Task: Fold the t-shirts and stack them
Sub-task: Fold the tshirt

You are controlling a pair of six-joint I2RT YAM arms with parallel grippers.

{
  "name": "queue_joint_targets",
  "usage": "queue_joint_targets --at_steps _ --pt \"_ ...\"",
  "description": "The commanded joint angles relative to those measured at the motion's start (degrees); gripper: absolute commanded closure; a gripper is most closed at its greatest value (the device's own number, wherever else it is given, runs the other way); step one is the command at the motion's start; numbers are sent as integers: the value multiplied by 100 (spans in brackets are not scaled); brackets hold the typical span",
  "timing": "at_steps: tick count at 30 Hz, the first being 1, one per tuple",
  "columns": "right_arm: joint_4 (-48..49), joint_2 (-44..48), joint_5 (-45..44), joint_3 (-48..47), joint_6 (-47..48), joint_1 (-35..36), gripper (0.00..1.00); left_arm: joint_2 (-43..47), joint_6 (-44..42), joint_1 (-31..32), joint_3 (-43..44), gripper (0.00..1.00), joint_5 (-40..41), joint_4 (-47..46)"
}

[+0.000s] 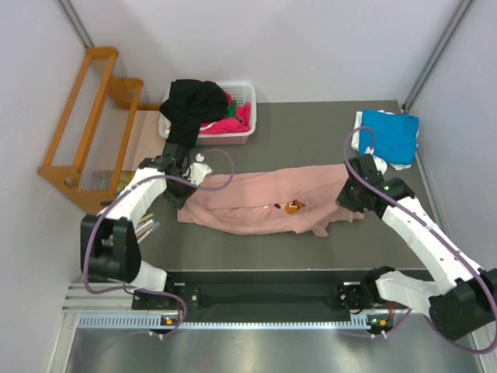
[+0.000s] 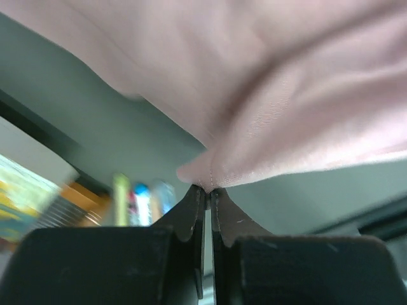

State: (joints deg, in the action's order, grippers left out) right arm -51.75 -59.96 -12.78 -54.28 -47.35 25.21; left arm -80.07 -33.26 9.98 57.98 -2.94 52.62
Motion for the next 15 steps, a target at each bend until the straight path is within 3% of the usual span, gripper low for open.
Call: queue_joint_targets --at_steps 1,8,15 --pt "726 -480 -33 -162 393 -692 100 -850 -234 -276 810 100 -5 -560" --pt "1482 -1552 12 -118 473 -1298 100 -2221 -357 -435 1839 100 241 -577" --pt "1826 -2808 196 -785 420 -1449 100 -2864 -348 -435 2183 100 450 -639"
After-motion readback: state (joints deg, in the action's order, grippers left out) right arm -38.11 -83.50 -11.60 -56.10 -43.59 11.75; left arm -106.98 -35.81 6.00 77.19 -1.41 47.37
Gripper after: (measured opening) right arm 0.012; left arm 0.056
